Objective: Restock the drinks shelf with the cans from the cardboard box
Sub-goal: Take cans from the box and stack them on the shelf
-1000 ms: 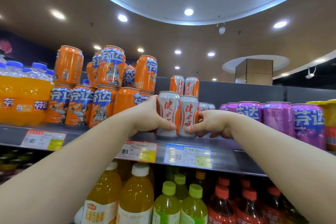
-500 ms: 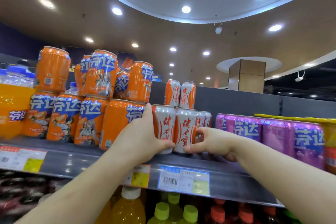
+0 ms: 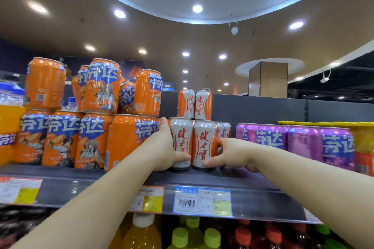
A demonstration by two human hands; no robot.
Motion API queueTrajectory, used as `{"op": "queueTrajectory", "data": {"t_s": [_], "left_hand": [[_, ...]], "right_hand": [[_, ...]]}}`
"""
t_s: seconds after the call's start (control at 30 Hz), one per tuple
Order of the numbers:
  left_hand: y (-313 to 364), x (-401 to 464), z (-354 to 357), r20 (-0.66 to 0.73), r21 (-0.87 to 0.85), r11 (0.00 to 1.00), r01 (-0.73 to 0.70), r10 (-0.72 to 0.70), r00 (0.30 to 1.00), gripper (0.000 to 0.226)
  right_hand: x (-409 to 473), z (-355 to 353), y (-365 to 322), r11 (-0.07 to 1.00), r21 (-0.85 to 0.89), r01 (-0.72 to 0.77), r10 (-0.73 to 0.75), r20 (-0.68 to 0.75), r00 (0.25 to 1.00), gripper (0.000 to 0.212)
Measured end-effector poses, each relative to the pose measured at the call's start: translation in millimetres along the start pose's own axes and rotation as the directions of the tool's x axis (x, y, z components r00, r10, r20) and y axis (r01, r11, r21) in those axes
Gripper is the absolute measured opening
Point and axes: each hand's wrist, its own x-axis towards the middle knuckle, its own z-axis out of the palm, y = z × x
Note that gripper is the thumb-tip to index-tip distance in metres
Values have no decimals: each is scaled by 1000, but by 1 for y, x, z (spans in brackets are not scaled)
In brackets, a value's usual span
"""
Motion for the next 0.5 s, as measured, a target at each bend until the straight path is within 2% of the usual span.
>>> {"op": "queueTrajectory", "data": {"t_s": [0.13,0.33,0.5], "left_hand": [[2,-4,-1,30,13,1000,-9,9,1000,126],[3,-9,-4,44,33,999,-30,28,999,116],[13,-16,-1,-14,193,981,-25,28,1000,118]], "right_hand": [[-3,-2,2,1000,-22,-4,3,-14,1000,60],[-7,-2,0,999,-43,14,-14,-10,1000,51],[-9,-4,-3,990,-140,-8,5,-18,1000,32]]}}
